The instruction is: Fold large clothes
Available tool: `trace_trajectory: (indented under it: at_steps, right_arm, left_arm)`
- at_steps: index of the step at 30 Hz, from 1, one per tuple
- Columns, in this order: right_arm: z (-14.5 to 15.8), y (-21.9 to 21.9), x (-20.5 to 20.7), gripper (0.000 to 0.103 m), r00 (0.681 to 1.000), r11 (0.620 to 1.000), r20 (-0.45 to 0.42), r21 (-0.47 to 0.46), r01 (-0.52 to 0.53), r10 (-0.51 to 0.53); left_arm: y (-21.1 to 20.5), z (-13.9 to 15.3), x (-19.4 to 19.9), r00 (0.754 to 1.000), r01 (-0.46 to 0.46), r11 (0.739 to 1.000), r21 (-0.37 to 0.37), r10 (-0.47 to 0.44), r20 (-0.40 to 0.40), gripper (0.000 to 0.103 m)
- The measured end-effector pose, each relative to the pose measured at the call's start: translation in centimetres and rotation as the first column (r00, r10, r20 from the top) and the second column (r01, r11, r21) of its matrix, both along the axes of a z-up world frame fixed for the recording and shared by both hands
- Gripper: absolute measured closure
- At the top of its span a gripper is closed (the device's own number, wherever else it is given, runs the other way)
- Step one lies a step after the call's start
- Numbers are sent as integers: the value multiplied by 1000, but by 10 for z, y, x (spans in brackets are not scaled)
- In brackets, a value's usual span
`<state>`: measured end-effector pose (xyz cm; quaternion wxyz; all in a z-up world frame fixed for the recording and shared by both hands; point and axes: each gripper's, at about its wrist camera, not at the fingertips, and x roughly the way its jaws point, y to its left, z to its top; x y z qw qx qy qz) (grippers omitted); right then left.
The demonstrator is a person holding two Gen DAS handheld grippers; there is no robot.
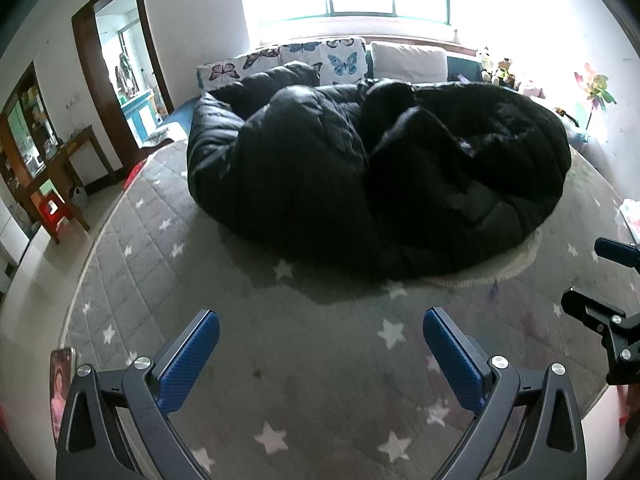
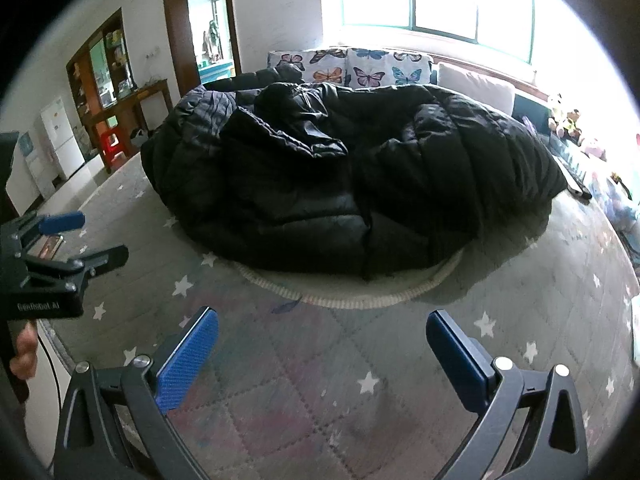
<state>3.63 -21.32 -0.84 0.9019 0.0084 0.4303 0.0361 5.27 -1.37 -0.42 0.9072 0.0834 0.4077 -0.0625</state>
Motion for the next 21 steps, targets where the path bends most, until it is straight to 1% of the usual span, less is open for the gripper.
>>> trace_trajectory:
  at_steps: [3,7,11,16,21]
  right_arm:
    - [4,-1,9,0,1000,1000,9,-8,-21,21]
    - [9,-2,25,0,998,999,17,-3,-54,54]
    - [20,-5,47,0,995,996,28,6,-92,91]
    - [35,-3,82,0,991,993,63,-10,-115,116]
    - [41,-2,125,4,989,991,65,22,-132,130]
  left_arm:
    - [5,8,14,1000,2,1000,-1,-2,18,0]
    - [9,25,34,998,16,1000,13,-17,65,0]
    - [15,46,58,994,38,999,-7,-37,107,0]
    - [22,68,98,992,67,997,-48,-62,109,0]
    - [21,75,141,992,110,992,-62,-106,71,1]
